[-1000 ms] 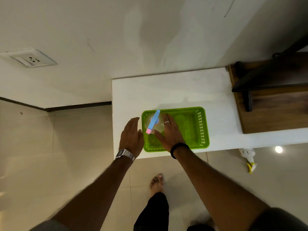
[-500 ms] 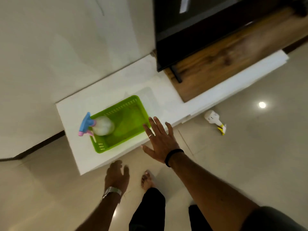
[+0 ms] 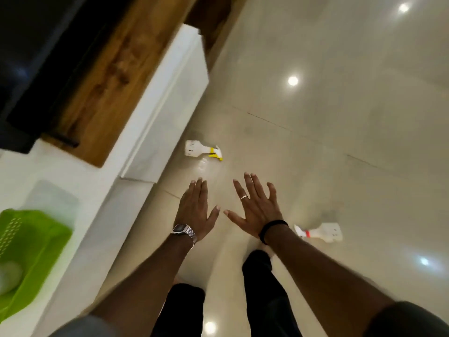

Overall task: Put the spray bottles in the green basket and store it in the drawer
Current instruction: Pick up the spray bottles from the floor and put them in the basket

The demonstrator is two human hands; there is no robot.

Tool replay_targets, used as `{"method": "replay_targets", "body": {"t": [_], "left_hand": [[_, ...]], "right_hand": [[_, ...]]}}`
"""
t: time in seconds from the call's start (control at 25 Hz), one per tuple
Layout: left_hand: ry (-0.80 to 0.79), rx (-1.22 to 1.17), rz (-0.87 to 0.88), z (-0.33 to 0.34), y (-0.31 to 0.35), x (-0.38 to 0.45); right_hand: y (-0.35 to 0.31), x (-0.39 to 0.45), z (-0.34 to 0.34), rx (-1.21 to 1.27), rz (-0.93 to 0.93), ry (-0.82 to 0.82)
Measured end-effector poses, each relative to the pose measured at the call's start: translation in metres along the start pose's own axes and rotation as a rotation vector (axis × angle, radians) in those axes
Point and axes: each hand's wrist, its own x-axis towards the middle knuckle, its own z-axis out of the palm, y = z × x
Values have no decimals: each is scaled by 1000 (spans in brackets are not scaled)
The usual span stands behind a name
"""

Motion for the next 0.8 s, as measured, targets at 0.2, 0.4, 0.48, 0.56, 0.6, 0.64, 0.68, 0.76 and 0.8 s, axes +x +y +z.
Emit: {"method": "replay_targets", "body": {"t": [0.2, 0.4, 0.48, 0.56, 0.6, 0.64, 0.68, 0.76, 0.8], "left_hand": [[-120, 119, 256, 64, 145, 57], [-273, 244, 496, 162, 259, 95], [-331, 289, 561, 209, 288, 106], [-384, 338, 604, 249, 305, 115], [-419, 367, 622, 272, 311, 118], [-450, 394, 637, 294, 315, 122], [-479, 415, 650, 316, 316, 127], [-514, 440, 659, 358, 312, 137], [-524, 445, 657, 379, 308, 142]], "right_hand": [[158, -59, 38, 74, 299, 28], [282, -125, 114, 67, 526, -34], [316, -143, 151, 59, 584, -78], [338, -150, 186, 38, 588, -158], [348, -151, 208, 25, 590, -203], [355, -150, 230, 19, 597, -235], [361, -146, 252, 20, 602, -258], [367, -133, 293, 28, 607, -280], [371, -126, 312, 26, 598, -284]]}}
